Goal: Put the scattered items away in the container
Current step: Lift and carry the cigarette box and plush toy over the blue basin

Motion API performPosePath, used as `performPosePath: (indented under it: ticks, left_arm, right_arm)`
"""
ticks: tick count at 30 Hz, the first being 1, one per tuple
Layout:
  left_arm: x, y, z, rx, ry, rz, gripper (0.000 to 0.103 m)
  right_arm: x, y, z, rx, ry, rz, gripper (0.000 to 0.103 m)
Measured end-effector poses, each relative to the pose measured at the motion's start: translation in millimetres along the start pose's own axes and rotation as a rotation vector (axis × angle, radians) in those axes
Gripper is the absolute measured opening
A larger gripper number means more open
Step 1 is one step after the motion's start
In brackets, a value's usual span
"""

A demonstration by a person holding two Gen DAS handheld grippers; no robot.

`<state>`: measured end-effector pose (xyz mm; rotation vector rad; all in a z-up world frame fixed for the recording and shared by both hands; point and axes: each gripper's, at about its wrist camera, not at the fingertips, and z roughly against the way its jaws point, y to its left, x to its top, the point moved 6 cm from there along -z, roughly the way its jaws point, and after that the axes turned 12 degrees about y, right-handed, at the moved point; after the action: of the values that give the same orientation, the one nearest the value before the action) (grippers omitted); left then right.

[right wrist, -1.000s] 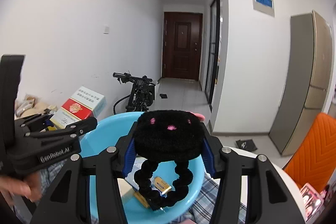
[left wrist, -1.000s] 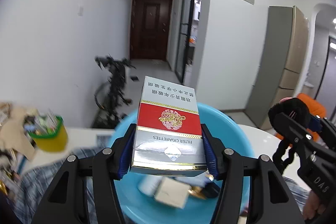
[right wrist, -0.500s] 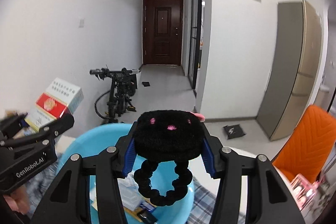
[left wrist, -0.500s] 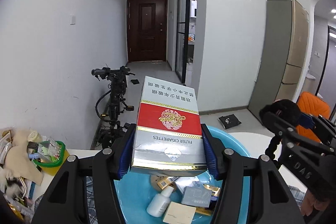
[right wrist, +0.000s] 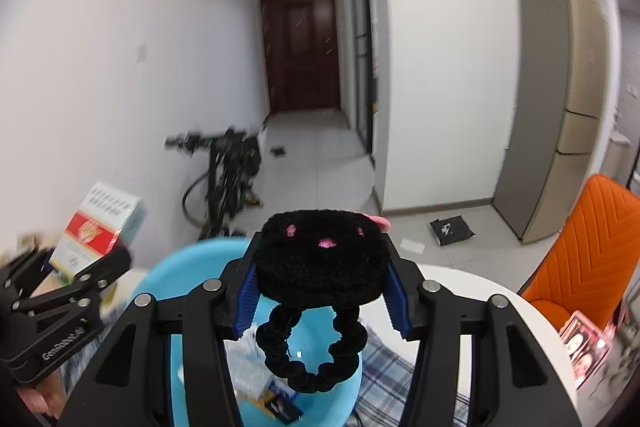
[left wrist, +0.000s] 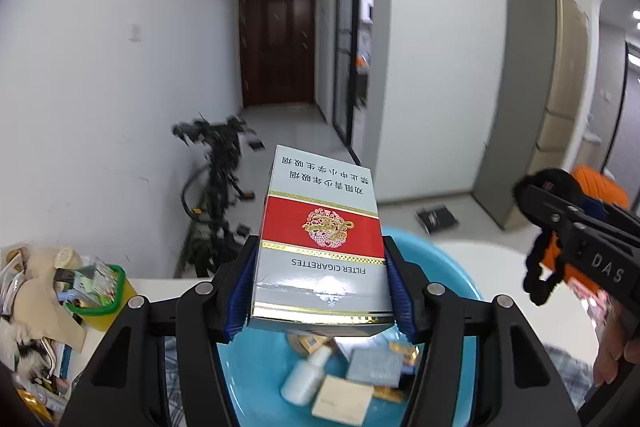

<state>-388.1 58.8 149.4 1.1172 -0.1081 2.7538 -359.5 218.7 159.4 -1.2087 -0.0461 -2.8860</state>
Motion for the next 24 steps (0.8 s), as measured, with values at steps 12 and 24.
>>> performPosePath:
  ticks: [12,24]
  left_arm:
    - [-28.3,-28.3,-34.1,0.099,0.279,-0.060,0.060]
    - [-52.6,-26.3,-45.9,0.093,0.460,-0.024,0.060]
  right_arm:
    - [-24.5,18.3,-37.9,0.034,0.267,0.075,0.051]
    - [-44.8,9.5,-40.5,0.117,0.411,0.066,0.051]
